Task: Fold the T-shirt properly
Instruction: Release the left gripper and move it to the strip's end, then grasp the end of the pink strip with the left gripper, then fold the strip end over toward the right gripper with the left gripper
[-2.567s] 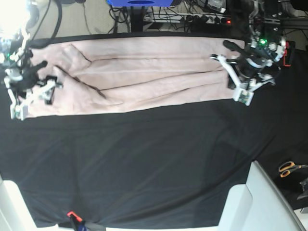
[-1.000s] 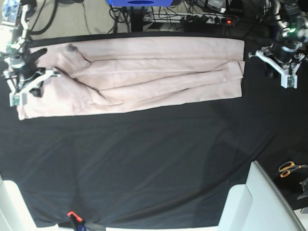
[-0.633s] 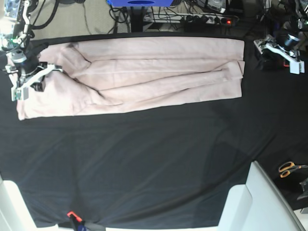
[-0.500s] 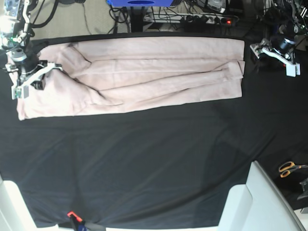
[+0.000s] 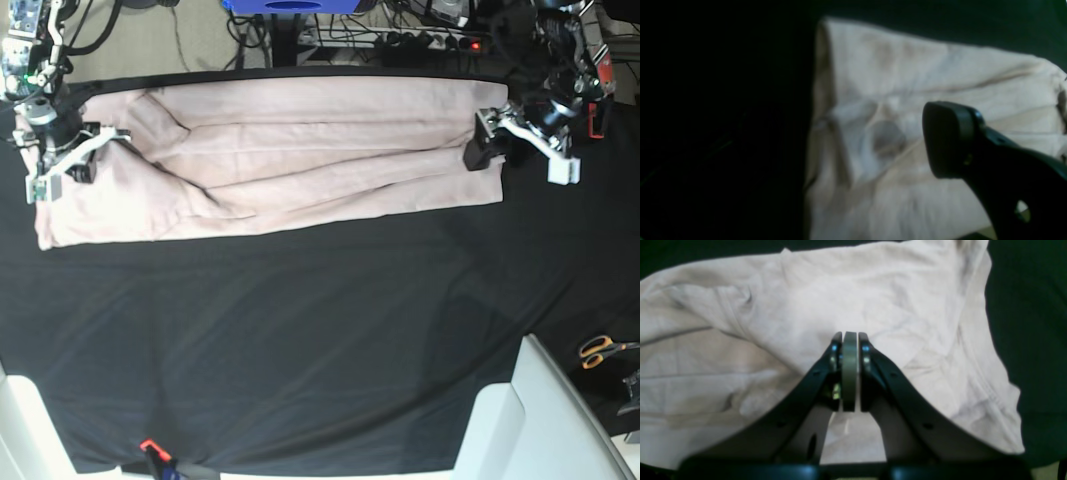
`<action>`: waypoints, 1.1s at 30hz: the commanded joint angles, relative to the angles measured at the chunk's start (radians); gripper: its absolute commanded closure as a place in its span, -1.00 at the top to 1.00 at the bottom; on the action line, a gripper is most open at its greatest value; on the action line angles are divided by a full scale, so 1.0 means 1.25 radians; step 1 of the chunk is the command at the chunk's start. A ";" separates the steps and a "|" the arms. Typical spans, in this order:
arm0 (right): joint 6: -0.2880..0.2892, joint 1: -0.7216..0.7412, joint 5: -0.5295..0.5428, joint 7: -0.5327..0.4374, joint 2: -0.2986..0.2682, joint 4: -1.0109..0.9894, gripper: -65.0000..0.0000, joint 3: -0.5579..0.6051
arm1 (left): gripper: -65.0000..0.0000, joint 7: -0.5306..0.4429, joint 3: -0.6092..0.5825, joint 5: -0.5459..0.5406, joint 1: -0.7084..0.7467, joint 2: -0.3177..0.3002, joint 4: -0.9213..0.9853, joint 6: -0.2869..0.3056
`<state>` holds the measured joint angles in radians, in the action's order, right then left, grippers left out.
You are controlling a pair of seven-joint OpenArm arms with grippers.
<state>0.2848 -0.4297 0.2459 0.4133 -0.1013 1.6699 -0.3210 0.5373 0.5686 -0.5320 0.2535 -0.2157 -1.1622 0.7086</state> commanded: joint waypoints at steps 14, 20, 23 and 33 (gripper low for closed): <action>0.001 -0.004 0.004 -0.017 -0.008 0.015 -0.98 -0.006 | -1.00 0.018 -0.028 0.040 0.009 0.023 0.027 -0.008; 0.001 -0.010 0.004 -0.017 -0.008 0.015 -0.98 -0.006 | -1.00 0.018 -0.031 0.041 0.015 0.023 -0.023 -0.008; 0.001 -0.012 0.004 -0.017 -0.008 0.015 -0.98 -0.006 | -1.00 0.018 -0.038 0.041 0.051 0.033 -0.124 -0.008; 0.001 -0.014 0.004 -0.017 -0.007 0.015 -0.98 -0.003 | -1.00 0.022 -0.140 0.041 0.162 0.085 -0.424 -0.119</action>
<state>0.2844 -0.4473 0.2462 0.4118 -0.0990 1.6699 -0.3206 0.5838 0.3893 -0.4664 0.4553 -0.1055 -1.6737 0.5488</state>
